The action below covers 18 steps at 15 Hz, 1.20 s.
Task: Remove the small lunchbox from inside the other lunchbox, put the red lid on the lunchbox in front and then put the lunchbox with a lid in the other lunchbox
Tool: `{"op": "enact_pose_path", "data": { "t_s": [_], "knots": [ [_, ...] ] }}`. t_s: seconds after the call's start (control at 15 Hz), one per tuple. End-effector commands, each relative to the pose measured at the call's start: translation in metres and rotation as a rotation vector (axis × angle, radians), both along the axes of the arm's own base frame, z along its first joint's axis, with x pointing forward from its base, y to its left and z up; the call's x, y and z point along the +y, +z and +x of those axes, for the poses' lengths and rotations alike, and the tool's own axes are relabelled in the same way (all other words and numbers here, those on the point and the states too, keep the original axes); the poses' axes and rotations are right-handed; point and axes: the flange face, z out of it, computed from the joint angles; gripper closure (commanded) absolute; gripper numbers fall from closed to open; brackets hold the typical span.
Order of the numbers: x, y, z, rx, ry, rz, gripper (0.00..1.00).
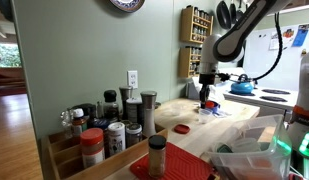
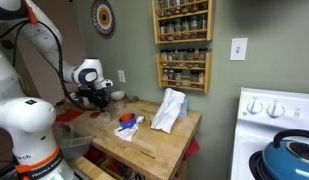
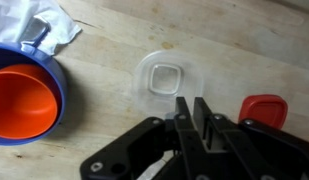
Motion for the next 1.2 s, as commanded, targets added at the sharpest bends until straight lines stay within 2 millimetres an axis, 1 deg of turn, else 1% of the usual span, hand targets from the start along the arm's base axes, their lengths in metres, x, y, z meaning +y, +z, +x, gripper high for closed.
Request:
{"op": "enact_pose_path", "data": {
  "t_s": [0.0,0.13,0.2,0.4,0.47,0.67,0.87,0.93,1.0,1.13],
  "knots": [
    [0.009,0.005,-0.001,-0.013,-0.012,0.013,0.52],
    [0.019,0.017,-0.005,-0.001,-0.054,0.06,0.37],
    [0.027,0.021,-0.006,0.003,-0.065,0.07,0.3],
    [0.059,0.028,-0.004,0.021,-0.078,0.106,0.06],
    [0.07,0.028,-0.004,0.027,-0.076,0.117,0.01],
    [0.102,0.021,0.0,0.043,-0.069,0.127,0.0],
    [0.125,0.007,0.004,0.065,-0.049,0.105,0.0],
    [0.111,0.022,-0.002,0.033,-0.045,0.114,0.0],
    [0.117,0.017,-0.001,0.045,-0.043,0.113,0.01],
    [0.122,0.011,0.003,0.059,-0.043,0.113,0.0]
  ]
}}
